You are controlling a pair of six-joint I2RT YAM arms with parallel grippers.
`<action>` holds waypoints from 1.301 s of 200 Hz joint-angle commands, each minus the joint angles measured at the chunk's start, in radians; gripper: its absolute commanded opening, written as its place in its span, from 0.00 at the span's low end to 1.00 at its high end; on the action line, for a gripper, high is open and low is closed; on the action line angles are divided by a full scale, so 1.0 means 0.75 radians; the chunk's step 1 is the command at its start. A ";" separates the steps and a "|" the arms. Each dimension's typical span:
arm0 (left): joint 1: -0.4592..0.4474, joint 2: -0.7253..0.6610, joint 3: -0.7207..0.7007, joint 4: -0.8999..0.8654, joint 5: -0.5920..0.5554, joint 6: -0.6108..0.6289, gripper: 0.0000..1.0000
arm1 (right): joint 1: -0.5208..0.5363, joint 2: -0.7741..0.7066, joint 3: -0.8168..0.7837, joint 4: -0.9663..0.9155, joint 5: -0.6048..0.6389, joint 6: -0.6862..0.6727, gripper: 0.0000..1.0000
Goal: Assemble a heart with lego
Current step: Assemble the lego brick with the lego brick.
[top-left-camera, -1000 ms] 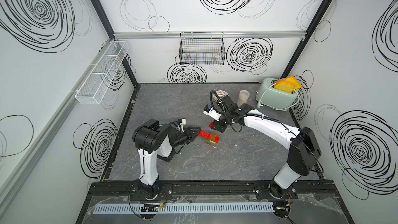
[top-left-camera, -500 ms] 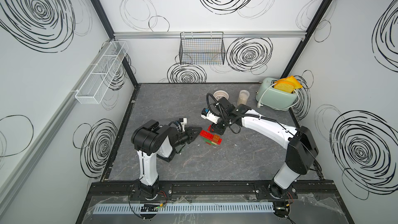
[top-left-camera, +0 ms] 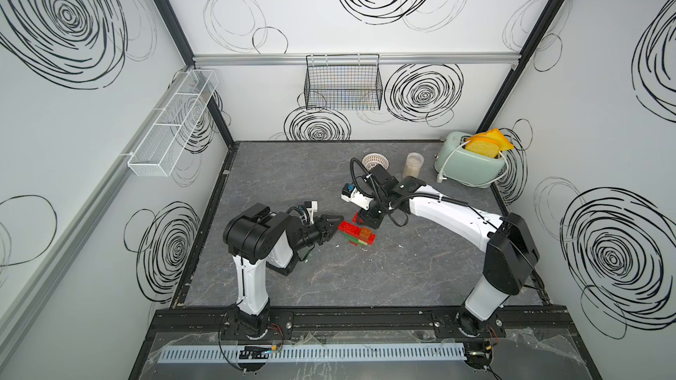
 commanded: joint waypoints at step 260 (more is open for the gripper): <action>-0.017 -0.009 0.007 0.304 0.030 -0.003 0.15 | 0.084 0.184 0.144 -0.067 0.016 -0.042 0.26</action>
